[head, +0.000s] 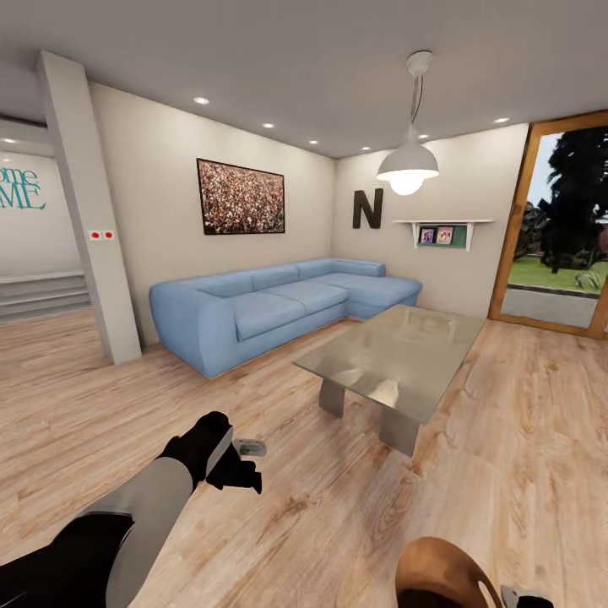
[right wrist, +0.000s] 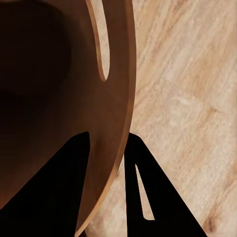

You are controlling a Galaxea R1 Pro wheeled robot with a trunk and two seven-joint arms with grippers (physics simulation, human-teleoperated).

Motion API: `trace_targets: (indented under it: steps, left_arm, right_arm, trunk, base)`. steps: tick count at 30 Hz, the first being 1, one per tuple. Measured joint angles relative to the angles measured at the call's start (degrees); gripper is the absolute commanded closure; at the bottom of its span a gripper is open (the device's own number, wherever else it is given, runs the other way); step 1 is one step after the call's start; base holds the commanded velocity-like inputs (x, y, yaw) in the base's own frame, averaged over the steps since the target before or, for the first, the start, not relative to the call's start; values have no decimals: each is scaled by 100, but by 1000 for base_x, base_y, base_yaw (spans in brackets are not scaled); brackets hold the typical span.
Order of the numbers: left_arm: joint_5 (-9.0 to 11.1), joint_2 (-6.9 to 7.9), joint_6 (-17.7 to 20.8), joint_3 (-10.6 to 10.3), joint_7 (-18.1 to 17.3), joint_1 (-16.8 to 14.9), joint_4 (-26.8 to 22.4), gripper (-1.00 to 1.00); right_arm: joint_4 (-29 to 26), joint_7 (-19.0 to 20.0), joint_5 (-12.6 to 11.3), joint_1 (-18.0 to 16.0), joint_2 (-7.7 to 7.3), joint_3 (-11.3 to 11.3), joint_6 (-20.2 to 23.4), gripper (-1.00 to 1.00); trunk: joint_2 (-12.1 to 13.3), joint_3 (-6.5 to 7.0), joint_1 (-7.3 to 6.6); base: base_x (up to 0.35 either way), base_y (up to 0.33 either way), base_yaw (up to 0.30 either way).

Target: Put the three can of soda from the living room inside the tash can in the kitchen.

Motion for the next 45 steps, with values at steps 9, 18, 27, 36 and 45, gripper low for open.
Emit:
trace_targets:
  steps: [9, 18, 27, 36, 45]
  left_arm:
    - [1, 11, -42, -1, 17, 0, 2, -100]
    - [0, 0, -41, 0, 18, 0, 1, -100]
    - [-1, 11, -118, 2, 18, 4, 4, -100]
    - [0, 39, -339, -7, 18, 24, 8, -100]
    - [-7, 43, -490, -9, 37, 26, 18, -100]
  right_arm:
    - [-45, 1, -18, -345, -51, -31, 398, 100]
    - [25, -343, 486, -1356, -53, -25, 1323, 100]
    - [59, -544, 604, -2205, -15, -31, 2293, 100]
    - [60, -563, 583, -2313, 112, -26, 2456, 100]
    - [53, -628, 633, -2319, 187, -23, 2467, 100]
  trunk:
    - [-1, 2, 0]
    - [0, 0, 0]
    - [0, 0, 0]
    - [0, 0, 0]
    - [-199, -90, 109]
  base:
    - [0, 0, 0]
    - [0, 0, 0]
    - [0, 0, 0]
    - [0, 0, 0]
    - [0, 0, 0]
